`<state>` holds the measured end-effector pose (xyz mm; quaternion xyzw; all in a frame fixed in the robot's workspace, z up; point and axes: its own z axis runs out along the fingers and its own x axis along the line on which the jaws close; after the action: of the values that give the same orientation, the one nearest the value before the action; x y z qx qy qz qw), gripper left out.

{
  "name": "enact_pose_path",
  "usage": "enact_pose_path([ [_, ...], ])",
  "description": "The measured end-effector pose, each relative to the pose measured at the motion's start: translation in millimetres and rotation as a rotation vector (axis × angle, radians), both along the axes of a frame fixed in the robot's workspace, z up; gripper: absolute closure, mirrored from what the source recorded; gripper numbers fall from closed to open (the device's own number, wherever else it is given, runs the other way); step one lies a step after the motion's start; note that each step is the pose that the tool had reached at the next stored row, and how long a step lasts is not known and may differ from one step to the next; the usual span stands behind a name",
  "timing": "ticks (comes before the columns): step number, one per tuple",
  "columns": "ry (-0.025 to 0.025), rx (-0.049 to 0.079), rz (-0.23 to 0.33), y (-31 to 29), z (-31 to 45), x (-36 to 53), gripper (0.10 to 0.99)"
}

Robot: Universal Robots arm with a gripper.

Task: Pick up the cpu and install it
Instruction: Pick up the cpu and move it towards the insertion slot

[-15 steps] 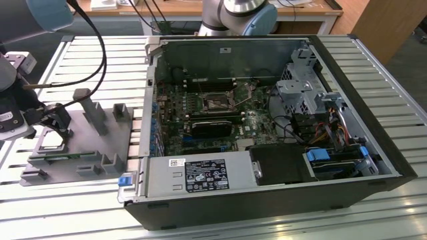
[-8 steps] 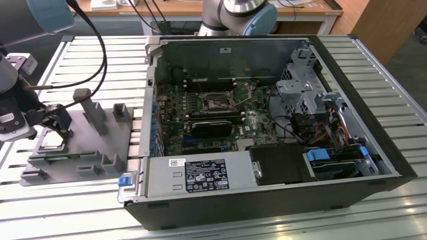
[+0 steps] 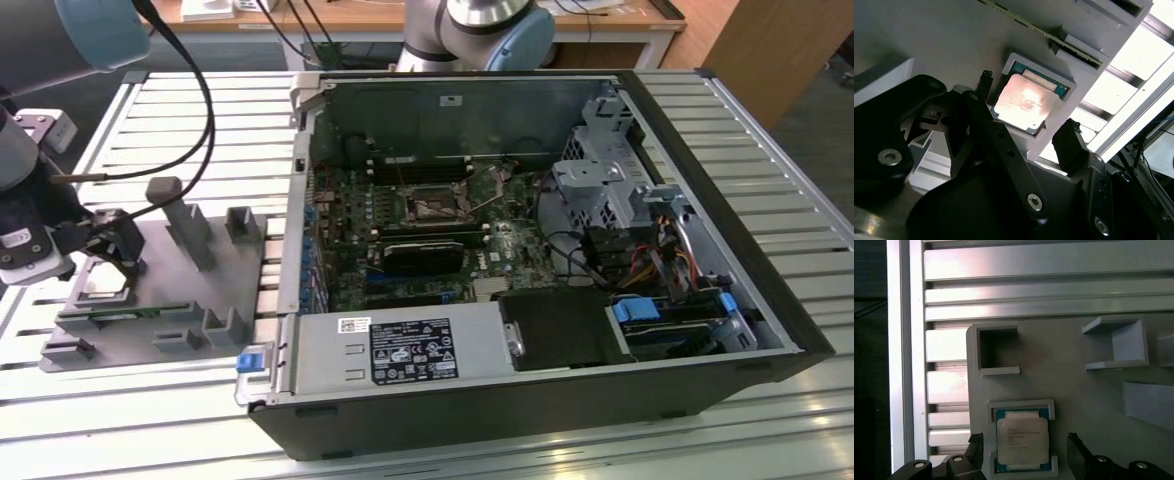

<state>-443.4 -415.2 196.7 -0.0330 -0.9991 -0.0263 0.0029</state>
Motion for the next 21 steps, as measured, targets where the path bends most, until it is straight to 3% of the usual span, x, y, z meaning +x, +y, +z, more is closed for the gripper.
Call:
enact_pose_path([
  [19,0.0000,0.000,0.001,-0.1,-7.9,0.1,0.325],
  [21,0.0000,0.000,0.011,1.1,-8.5,-0.1,0.467],
])
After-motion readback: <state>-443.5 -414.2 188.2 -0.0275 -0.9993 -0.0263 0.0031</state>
